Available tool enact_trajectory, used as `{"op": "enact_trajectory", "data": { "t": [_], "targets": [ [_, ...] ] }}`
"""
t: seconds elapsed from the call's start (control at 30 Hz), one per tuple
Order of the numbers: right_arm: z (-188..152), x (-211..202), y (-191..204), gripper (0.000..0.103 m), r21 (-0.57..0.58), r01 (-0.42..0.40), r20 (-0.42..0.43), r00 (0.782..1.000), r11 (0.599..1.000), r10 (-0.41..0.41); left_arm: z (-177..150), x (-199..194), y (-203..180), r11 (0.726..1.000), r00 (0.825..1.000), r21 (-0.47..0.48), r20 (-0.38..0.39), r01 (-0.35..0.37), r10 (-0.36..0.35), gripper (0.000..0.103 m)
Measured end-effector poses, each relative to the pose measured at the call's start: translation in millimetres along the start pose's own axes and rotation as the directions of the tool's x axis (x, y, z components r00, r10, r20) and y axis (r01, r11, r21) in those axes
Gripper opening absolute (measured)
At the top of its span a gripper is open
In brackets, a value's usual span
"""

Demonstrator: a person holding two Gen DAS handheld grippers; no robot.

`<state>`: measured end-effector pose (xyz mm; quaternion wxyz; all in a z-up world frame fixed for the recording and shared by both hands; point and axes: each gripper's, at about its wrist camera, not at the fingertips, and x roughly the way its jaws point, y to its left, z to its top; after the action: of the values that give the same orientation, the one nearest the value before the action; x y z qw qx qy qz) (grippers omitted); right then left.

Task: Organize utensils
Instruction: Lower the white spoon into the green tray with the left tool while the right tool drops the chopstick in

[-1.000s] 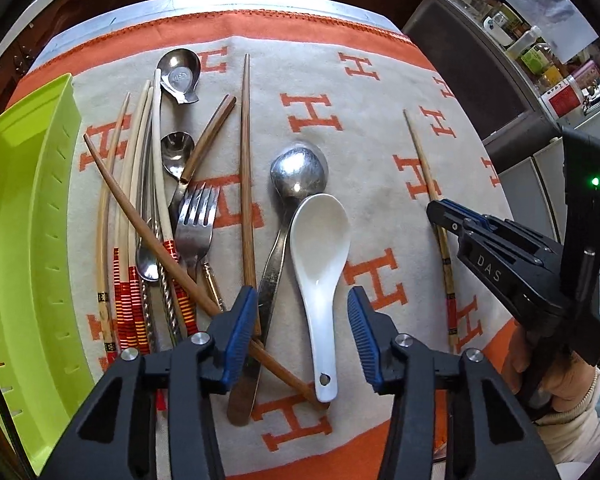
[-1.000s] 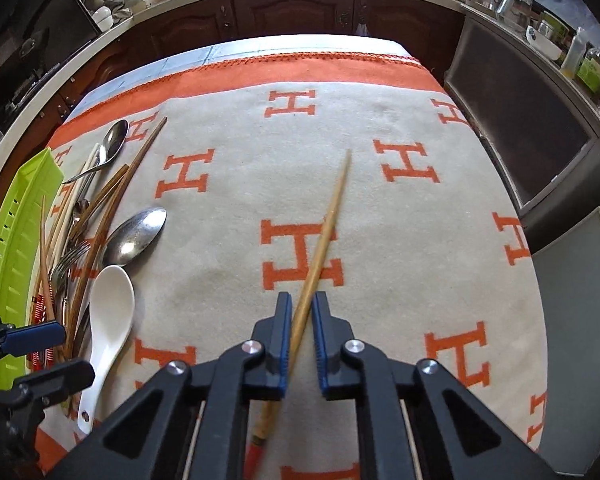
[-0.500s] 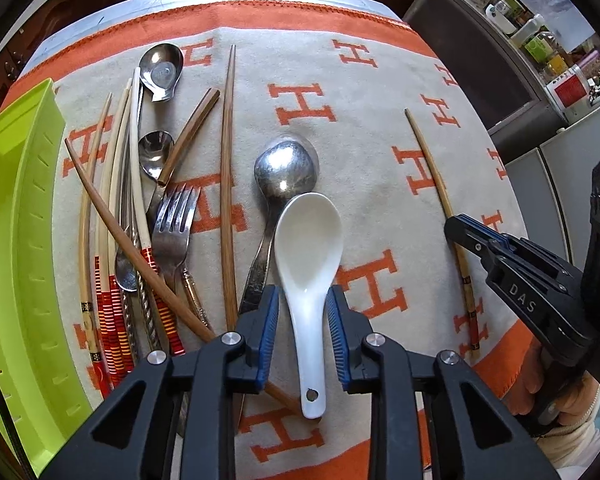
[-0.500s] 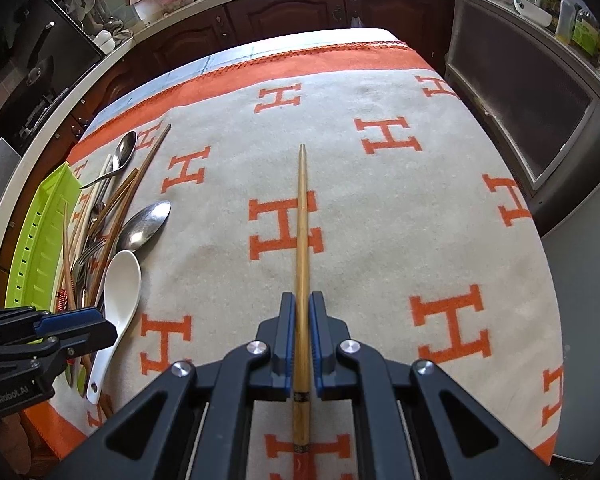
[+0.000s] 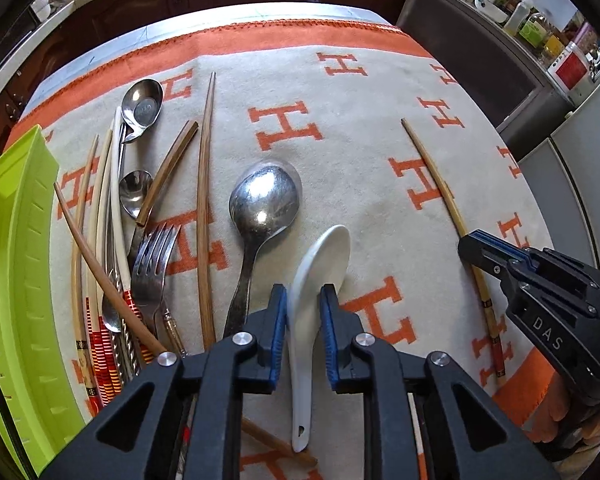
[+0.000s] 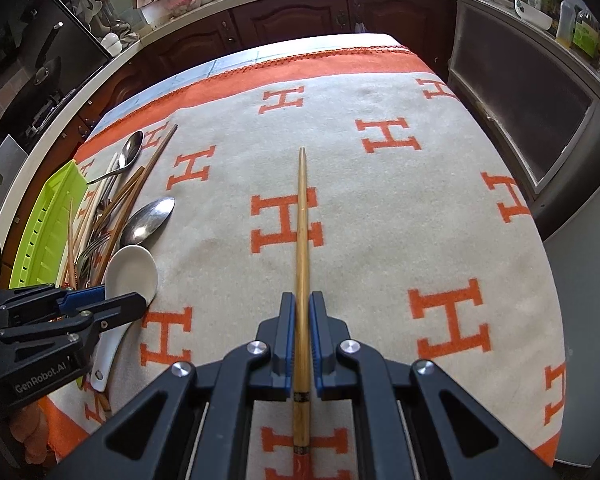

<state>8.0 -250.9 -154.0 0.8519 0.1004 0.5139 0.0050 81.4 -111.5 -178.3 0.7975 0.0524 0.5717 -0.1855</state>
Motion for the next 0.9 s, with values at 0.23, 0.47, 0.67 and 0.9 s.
{"op": "enact_trajectory", "data": {
  "t": [0.23, 0.47, 0.67, 0.9],
  "targets": [
    [-2, -2, -3, 0.007, 0.018, -0.014, -0.005, 1.0, 1.0, 0.015, -1, -4, 8, 0.999, 1.0, -0.04, 0.007, 0.024, -0.024, 0.007],
    [-4, -7, -5, 0.007, 0.057, -0.059, -0.026, 0.998, 0.997, 0.061, -10, -15, 21, 0.997, 1.0, -0.072, -0.003, -0.004, 0.004, 0.005],
    [-6, -23, 12, 0.007, 0.059, -0.153, -0.04, 0.987, 0.986, 0.155, -25, -44, 42, 0.994, 1.0, -0.106, 0.003, -0.011, 0.012, 0.005],
    [8, -48, 75, 0.007, -0.065, -0.264, -0.053, 0.964, 0.962, 0.261, -49, -122, 81, 0.987, 0.991, -0.145, 0.103, -0.075, 0.09, 0.005]
  ]
}}
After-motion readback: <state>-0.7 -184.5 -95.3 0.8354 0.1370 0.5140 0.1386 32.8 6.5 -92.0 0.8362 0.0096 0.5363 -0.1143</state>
